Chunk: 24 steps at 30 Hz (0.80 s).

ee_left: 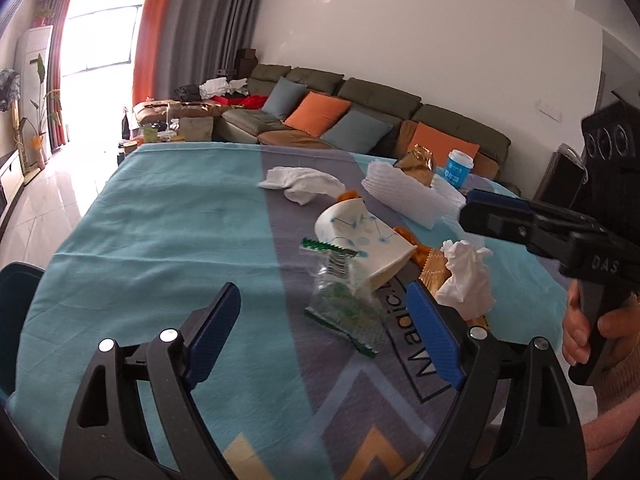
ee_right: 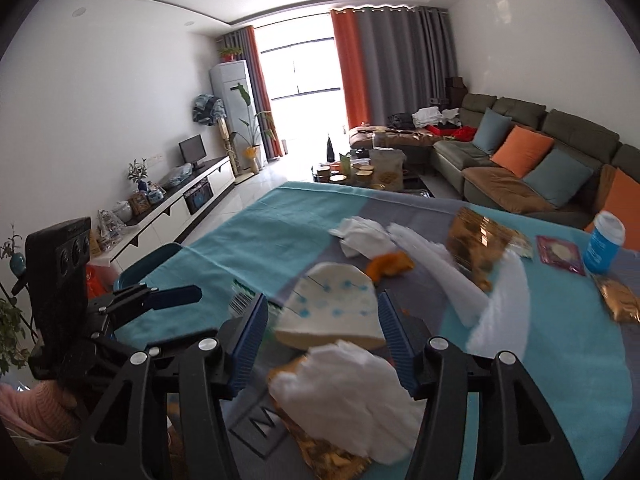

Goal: Collect trash
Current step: 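Grasp the clear plastic bag with the left tool while the right tool grasps the white tissue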

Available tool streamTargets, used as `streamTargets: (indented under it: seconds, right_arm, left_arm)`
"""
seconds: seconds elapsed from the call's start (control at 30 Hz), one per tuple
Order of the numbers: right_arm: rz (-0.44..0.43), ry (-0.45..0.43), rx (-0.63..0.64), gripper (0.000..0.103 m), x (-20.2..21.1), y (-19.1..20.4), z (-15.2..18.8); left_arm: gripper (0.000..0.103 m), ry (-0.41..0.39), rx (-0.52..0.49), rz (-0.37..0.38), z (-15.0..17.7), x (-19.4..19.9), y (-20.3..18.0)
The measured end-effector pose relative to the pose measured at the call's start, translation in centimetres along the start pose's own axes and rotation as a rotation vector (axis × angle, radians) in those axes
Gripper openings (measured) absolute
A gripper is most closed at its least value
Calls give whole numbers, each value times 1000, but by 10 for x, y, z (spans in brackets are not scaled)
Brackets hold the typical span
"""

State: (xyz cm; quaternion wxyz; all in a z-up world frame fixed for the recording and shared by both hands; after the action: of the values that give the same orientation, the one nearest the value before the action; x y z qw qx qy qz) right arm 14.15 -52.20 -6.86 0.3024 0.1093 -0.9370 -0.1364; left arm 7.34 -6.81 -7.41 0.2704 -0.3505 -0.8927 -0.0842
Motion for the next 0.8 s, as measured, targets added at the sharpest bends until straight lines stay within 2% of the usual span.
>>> streamTargets:
  seconds: [0.17, 0.37, 0.43, 0.57, 0.73, 0.8]
  right_arm:
    - [26, 62, -11, 57, -3, -17, 22]
    - [43, 88, -24, 57, -4, -30, 39]
    - [41, 95, -26, 57, -7, -31, 41]
    - [35, 116, -28, 55, -10, -36, 46]
    - [33, 137, -25, 22, -13, -35, 51]
    - [32, 135, -24, 19, -11, -34, 51]
  left_arm:
    - [71, 56, 18, 4, -3, -25, 2]
    - [49, 82, 59, 41, 1, -36, 11]
    - [39, 81, 60, 53, 1, -35, 12]
    - [34, 79, 48, 56, 3, -33, 8]
    - [30, 75, 61, 57, 6, -26, 10]
    - [30, 73, 62, 55, 6, -25, 11]
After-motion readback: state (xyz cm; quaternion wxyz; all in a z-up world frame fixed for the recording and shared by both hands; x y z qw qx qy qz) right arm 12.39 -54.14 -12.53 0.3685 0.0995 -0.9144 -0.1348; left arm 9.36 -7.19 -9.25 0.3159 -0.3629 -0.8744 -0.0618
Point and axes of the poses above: each gripper's, at about its wrist camera, not at the fingertips, and x roughly against the way its jaws point, y to its left, z to its underside, the point moved 2 cm from there along -x, roughly the way its jaws point, and after that the axes turned 11 degrees about -x, right-handed, at the moved point
